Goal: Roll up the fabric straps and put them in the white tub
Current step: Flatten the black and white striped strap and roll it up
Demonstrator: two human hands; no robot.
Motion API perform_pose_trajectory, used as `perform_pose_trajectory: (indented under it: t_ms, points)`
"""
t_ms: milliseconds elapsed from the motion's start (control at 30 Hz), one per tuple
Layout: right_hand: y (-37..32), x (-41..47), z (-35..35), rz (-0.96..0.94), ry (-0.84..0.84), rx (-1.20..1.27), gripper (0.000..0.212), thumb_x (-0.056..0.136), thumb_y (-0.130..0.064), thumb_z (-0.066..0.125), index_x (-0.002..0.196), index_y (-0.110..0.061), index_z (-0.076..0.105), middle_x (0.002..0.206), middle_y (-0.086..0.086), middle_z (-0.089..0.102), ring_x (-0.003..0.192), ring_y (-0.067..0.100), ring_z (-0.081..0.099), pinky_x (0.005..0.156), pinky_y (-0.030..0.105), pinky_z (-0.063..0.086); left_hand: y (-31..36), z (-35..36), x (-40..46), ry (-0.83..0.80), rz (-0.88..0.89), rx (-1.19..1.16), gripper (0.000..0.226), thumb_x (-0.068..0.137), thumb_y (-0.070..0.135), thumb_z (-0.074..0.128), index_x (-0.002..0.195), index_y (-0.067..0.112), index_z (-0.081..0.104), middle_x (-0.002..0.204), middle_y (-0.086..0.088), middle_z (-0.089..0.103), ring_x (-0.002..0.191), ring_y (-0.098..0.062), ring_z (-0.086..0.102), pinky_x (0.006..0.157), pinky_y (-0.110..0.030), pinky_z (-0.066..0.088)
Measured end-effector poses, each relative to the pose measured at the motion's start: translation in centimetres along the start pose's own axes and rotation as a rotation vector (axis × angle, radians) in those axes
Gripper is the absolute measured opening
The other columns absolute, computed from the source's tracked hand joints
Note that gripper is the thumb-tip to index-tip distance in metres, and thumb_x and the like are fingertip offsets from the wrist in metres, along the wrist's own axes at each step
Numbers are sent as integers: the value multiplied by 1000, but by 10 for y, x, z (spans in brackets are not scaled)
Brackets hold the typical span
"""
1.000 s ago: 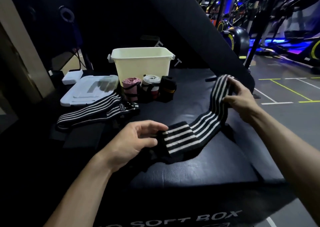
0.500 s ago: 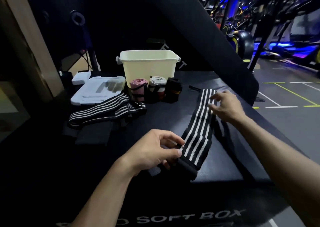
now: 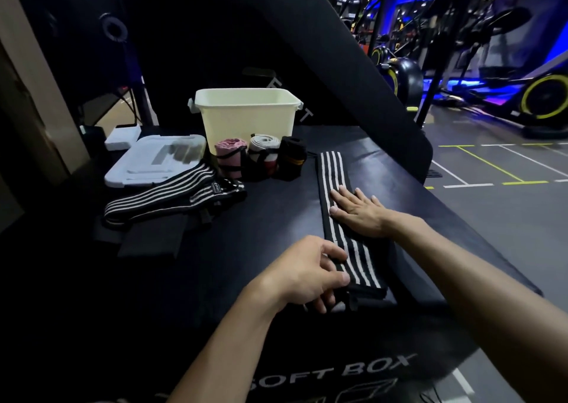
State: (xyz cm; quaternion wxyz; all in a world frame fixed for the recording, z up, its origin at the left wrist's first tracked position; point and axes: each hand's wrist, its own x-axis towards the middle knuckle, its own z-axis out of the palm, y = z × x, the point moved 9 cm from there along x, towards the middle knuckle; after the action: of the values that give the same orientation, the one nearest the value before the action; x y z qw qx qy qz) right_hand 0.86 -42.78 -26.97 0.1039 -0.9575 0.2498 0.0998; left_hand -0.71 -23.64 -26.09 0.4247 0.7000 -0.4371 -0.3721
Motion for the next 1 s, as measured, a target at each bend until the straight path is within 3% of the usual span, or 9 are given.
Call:
perform_pose_trajectory:
  t_ms: [167,267,400,467,533,700,767,867,1000]
  points:
    - [0,-2,-18,-60,56,-3,70,102,-60,36,162,-35,8,171,-5,-2,157,29,-6,125,51,1,11,7,3,17,29,36,46,98,13,68,141,5,55,65,7,58,53,-13,57,44,-27,51]
    - [-12,-34,-41,-166,219,97,70,96,-51,60,157,-28,34,168,4,21,153,30,23,123,47,25,18,7,-1,30,61,148,42,97,23,70,136,11,60,65,8,63,50,-8,56,47,-23,48]
    - [-46,-97,-44,-361,291,122,41,93,-44,68,131,-28,65,125,-2,64,112,17,60,97,39,49,31,1,-16,94,114,409,31,95,39,71,122,24,69,70,6,72,57,-3,65,66,-26,55]
    - [-58,-123,-37,-400,249,94,29,95,-40,67,120,-28,72,104,-12,68,92,7,62,83,28,49,31,-10,-25,153,129,444,23,95,40,70,114,28,73,74,6,74,58,1,64,66,-24,54]
    - [-66,-142,-35,-406,221,67,27,95,-42,66,119,-30,72,100,-17,65,82,-1,57,74,18,42,28,-35,-35,293,143,459,14,93,37,71,104,31,77,78,8,76,65,2,66,72,-25,55]
    - [-77,-151,-35,-351,138,40,23,96,-41,65,114,-31,74,97,-17,71,85,0,63,70,5,41,6,-118,-76,722,60,472,10,89,30,73,98,31,78,91,12,77,89,-12,72,83,-29,56]
    - [-91,-144,-46,-354,201,52,21,97,-36,65,113,-28,75,94,-15,72,84,2,64,72,11,45,-1,-140,-92,830,-27,604,13,90,31,72,103,31,77,106,7,73,105,-22,67,93,-36,52]
    - [-128,-118,-54,-427,231,145,20,98,-26,64,113,-22,75,94,-11,70,81,2,63,71,8,42,-16,-160,-108,841,-223,735,25,96,37,66,120,33,70,130,10,60,125,-24,49,104,-42,36]
    - [-193,-68,-47,-574,275,103,21,96,-12,61,112,-7,75,125,10,67,120,28,61,96,31,44,-40,-177,-118,787,-366,782,40,100,41,59,139,35,57,153,13,42,141,-20,35,117,-42,23]
